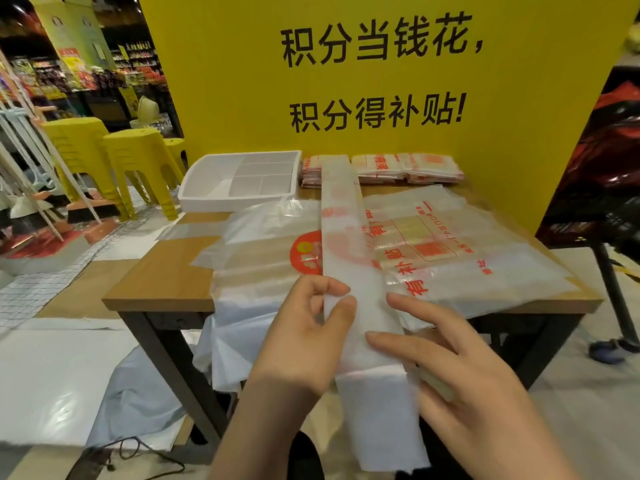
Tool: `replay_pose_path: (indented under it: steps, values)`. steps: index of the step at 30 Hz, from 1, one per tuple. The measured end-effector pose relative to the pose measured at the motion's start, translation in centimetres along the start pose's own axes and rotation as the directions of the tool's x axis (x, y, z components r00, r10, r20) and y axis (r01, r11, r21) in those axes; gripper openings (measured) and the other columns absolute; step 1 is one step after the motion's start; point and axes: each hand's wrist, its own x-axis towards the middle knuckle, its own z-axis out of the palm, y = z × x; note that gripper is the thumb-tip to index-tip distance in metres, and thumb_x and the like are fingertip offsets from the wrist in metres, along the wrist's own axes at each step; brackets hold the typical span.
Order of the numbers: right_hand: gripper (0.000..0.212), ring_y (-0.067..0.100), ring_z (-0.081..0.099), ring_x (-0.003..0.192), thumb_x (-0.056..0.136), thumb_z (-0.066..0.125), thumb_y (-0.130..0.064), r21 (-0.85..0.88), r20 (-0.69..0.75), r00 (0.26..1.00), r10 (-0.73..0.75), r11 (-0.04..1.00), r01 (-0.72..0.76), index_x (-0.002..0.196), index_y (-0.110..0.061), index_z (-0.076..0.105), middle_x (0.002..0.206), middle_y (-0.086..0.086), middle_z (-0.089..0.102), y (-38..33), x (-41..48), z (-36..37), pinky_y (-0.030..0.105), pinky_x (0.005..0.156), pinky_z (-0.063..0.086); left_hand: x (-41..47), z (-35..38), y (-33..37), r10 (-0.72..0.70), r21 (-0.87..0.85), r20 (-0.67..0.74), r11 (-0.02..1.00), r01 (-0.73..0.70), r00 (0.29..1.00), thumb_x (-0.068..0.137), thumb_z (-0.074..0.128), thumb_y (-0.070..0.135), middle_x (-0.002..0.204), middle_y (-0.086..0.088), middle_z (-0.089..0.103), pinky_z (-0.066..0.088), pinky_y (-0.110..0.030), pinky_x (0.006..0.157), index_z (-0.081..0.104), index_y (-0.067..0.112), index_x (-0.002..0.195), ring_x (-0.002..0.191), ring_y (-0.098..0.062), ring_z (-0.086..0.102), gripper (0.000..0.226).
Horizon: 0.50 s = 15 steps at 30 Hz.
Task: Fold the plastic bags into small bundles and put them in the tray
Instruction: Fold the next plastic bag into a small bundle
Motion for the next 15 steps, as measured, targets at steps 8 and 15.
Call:
replay_pose_path:
  steps: [8,15]
  values:
    - [0.043,-0.004,0.046,0.131,0.087,0.075,-0.014,0.154,-0.063,0.992,0.112,0.983,-0.101,0.114,-0.047,0.071,0.143,-0.024,0.049,-0.1,-0.8,1.2,0.003,0.102,0.031,-3.4,-4.0,-0.7,0.031,0.087,0.336,0.994,-0.064,0.941,0.105,0.042,0.029,0.101,0.008,0.075,0.057,-0.024,0.072,0.068,0.052,0.104,0.08,-0.016,0.073,0.035]
    - [0.037,-0.004,0.048,0.131,0.086,0.069,-0.03,0.196,-0.081,0.985,0.155,0.971,-0.137,0.123,-0.037,0.069,0.144,-0.022,0.05,-0.2,-1.2,2.6,0.009,0.104,0.037,-3.7,-5.8,-1.9,0.056,0.239,0.537,0.947,-0.216,0.842,0.093,0.067,0.007,0.125,0.019,0.062,0.053,-0.022,0.09,0.069,0.05,0.112,0.111,-0.011,0.066,0.048]
